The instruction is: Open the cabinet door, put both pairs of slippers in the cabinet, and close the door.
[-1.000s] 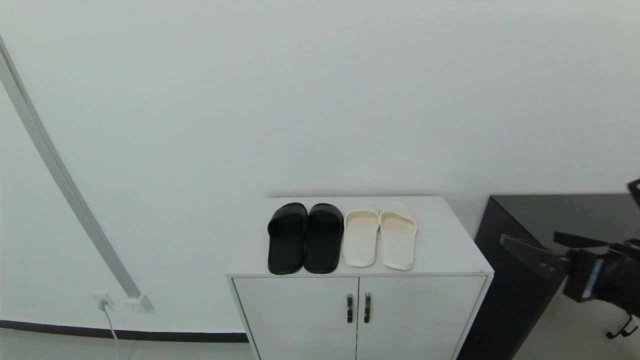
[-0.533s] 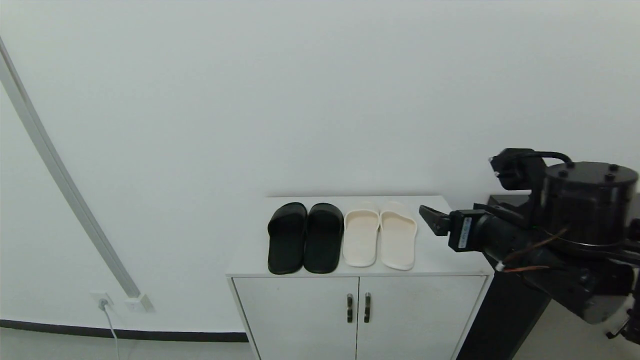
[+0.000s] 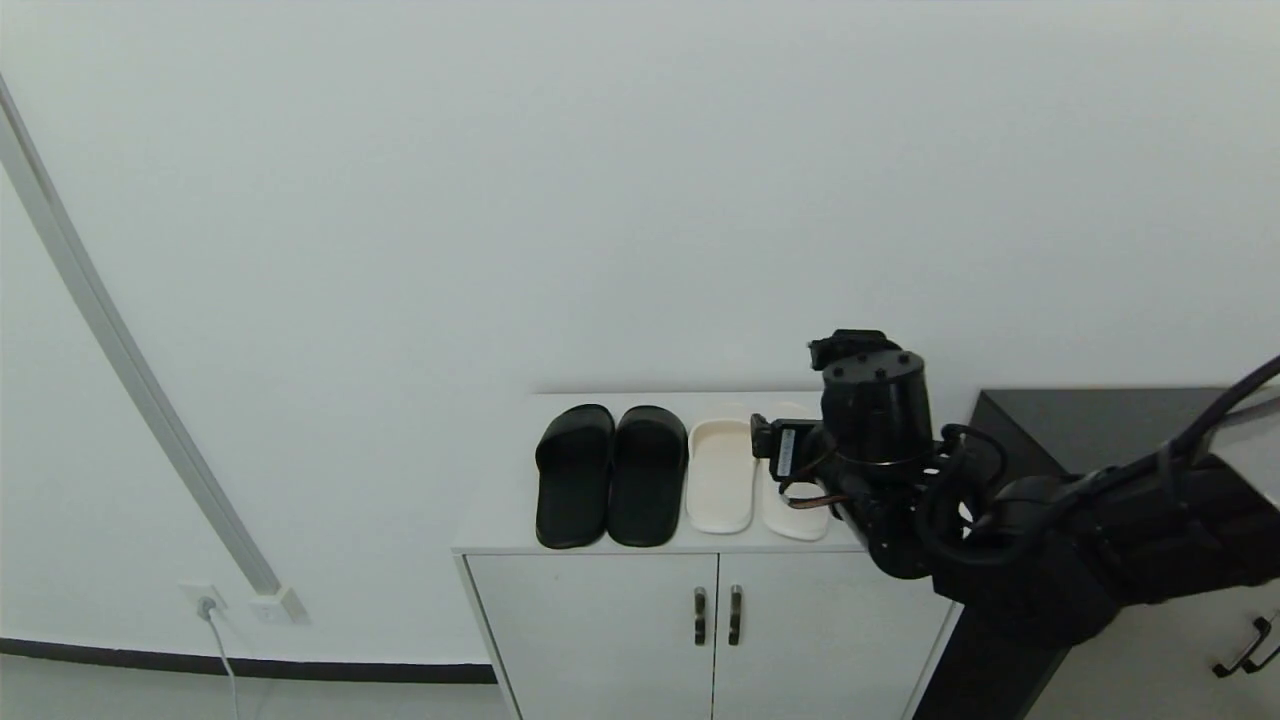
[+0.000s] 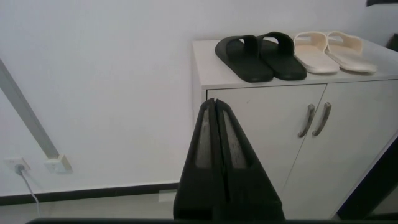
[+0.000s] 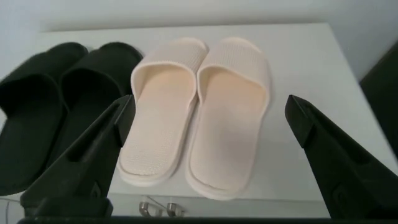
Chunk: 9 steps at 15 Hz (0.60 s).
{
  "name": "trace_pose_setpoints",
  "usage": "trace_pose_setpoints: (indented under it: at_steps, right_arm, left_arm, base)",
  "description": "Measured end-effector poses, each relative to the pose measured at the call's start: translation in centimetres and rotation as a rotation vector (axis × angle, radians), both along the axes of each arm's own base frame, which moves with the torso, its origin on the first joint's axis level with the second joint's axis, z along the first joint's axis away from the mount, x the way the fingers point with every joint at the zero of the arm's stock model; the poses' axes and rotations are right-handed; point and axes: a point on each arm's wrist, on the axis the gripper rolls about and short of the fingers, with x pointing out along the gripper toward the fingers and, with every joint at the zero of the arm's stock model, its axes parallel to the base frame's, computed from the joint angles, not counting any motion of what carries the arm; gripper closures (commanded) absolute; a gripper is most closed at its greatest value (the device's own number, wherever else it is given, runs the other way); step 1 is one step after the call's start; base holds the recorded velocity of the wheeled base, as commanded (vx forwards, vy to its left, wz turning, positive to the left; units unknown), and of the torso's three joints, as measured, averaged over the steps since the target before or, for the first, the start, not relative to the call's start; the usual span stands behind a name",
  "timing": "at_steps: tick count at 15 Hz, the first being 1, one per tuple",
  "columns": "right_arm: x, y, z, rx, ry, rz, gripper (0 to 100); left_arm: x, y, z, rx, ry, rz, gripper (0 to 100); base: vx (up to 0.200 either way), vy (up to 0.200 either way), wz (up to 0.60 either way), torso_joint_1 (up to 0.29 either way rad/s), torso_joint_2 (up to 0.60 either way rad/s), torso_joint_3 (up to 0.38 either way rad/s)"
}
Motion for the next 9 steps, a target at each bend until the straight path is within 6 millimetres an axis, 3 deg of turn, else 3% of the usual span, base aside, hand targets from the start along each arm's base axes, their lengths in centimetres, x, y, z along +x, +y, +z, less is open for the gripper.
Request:
trace_pose_setpoints:
  at_steps: [9]
  right_arm:
    - [5.4,3.5,-6.2,-0.032,0.044,-0.04,0]
  left_arm:
    - [0.0,0.0,0.0,-0.001,0.0,0.0,100]
  base:
    - [0.0,0.0,0.0,0.0,0.0,0.0]
